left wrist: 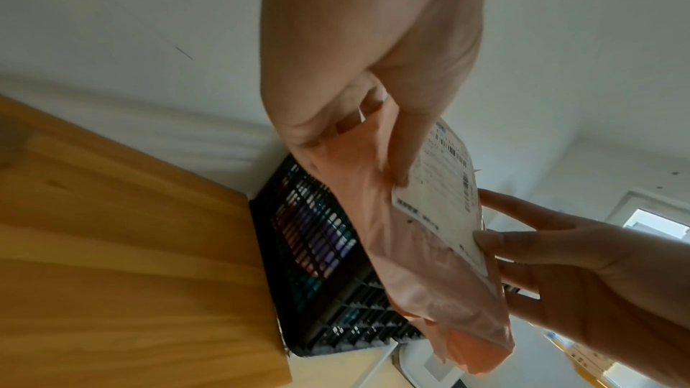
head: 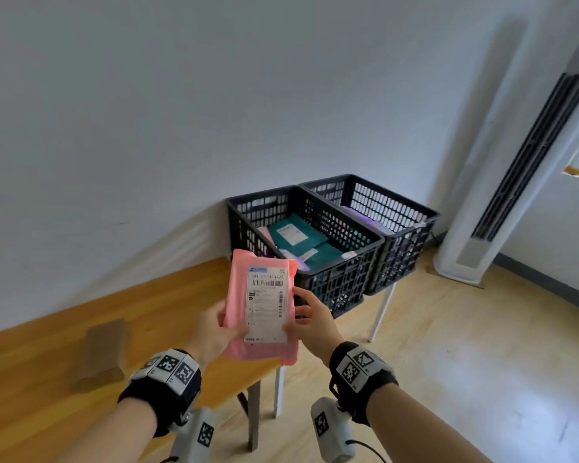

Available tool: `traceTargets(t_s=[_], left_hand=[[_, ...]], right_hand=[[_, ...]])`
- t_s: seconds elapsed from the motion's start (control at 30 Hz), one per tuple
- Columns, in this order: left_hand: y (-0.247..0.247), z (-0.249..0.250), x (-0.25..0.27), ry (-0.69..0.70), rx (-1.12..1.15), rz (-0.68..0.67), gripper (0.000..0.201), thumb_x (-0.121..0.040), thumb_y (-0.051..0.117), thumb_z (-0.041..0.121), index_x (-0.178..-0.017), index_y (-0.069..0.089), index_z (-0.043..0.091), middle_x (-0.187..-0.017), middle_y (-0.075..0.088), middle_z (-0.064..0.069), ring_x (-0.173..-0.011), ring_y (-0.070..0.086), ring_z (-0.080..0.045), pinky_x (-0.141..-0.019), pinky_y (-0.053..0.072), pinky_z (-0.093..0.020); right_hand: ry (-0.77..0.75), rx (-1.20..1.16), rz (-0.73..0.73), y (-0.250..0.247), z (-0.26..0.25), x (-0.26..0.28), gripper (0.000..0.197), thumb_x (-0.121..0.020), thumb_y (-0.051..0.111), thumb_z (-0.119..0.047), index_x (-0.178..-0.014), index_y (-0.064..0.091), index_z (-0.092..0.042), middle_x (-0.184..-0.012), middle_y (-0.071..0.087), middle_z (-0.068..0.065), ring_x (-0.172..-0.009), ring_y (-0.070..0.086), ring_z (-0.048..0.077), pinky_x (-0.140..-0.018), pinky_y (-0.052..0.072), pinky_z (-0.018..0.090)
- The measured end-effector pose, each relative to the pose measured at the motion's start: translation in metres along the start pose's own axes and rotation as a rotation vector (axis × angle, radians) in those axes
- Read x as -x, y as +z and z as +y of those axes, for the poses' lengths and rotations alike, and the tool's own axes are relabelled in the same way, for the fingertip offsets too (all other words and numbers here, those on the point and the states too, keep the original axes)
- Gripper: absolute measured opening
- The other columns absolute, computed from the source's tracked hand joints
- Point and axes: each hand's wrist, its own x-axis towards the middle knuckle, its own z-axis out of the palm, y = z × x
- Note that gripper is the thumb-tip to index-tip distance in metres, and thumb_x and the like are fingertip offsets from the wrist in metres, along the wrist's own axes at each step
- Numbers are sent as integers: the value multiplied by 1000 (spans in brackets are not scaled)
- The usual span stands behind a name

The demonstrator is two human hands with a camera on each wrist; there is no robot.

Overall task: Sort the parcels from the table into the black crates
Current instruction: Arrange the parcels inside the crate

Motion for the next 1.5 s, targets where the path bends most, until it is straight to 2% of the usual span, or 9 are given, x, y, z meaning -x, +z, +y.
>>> traceTargets(t_s=[0.23, 0.33, 0.43, 0.63, 0.83, 1.0, 1.23, 1.37, 1.5], left_hand=[[93, 27, -21, 26, -58, -46, 43, -75, 75, 1, -102, 54, 28, -97, 66, 4, -92, 65, -17, -69, 57, -27], [136, 42, -34, 31, -70, -27, 49, -73, 78, 2, -109, 55, 26, -99, 66, 5, -96, 64, -18, -75, 57, -32], [179, 57, -49, 41, -80, -10, 57, -71, 79, 0, -121, 55, 16, -100, 64, 3, -96, 62, -18, -74, 54, -27], [268, 91, -77, 31, -75, -27, 69, -71, 77, -7, -132, 47, 9, -98, 61, 4, -93, 60, -16, -73, 51, -23], [339, 130, -115, 50, -114, -69, 77, -71, 76, -6, -136, 41, 13, -102, 60, 3, -87, 61, -9, -66, 49, -16], [382, 168, -164, 95, -159, -106, 79, -72, 76, -3, -139, 37, 14, -113, 61, -6, -98, 62, -19, -75, 53, -26], [425, 216, -243, 153, -167, -100, 73, -73, 76, -2, -134, 39, 13, -106, 55, 3, -95, 57, -12, -66, 44, -11], [439, 240, -291, 156, -173, -82, 75, -73, 76, -2, -136, 37, 12, -118, 54, -1, -108, 54, -16, -79, 45, -20], [448, 266, -331, 125, -195, -64, 83, -74, 75, 1, -142, 29, 14, -123, 55, -5, -96, 55, -13, -63, 46, -14]], right_hand=[[18, -13, 35, -89, 35, -6, 64, -81, 59, 10, -134, 46, -22, -101, 64, 9, -97, 64, 23, -79, 58, 43], [8, -17, 24, -136, 47, -10, 64, -80, 58, 11, -135, 45, -21, -100, 63, 7, -96, 65, 23, -75, 59, 37], [-1, -22, 6, -183, 55, -16, 64, -81, 58, 11, -133, 45, -23, -101, 63, 7, -96, 65, 21, -69, 59, 30], [7, 1, 9, -275, 78, -35, 63, -80, 59, 9, -132, 46, -22, -107, 62, 11, -101, 63, 21, -74, 60, 40], [26, -37, 45, -355, 92, -61, 61, -78, 60, 13, -122, 47, -27, -104, 62, 11, -100, 63, 24, -75, 59, 43], [25, -47, 82, -414, 95, -107, 61, -77, 61, 13, -129, 49, -17, -103, 62, 11, -97, 64, 25, -71, 60, 39], [-8, 53, 85, -484, 67, -184, 61, -80, 64, 9, -133, 47, -17, -102, 62, 7, -92, 64, 18, -65, 59, 28], [-23, 102, 78, -516, 48, -232, 59, -80, 64, 8, -131, 49, -18, -101, 63, 6, -93, 65, 19, -73, 60, 35], [-39, 100, 54, -543, 32, -276, 62, -79, 65, 9, -134, 48, -16, -100, 65, 9, -93, 66, 20, -76, 59, 38]])
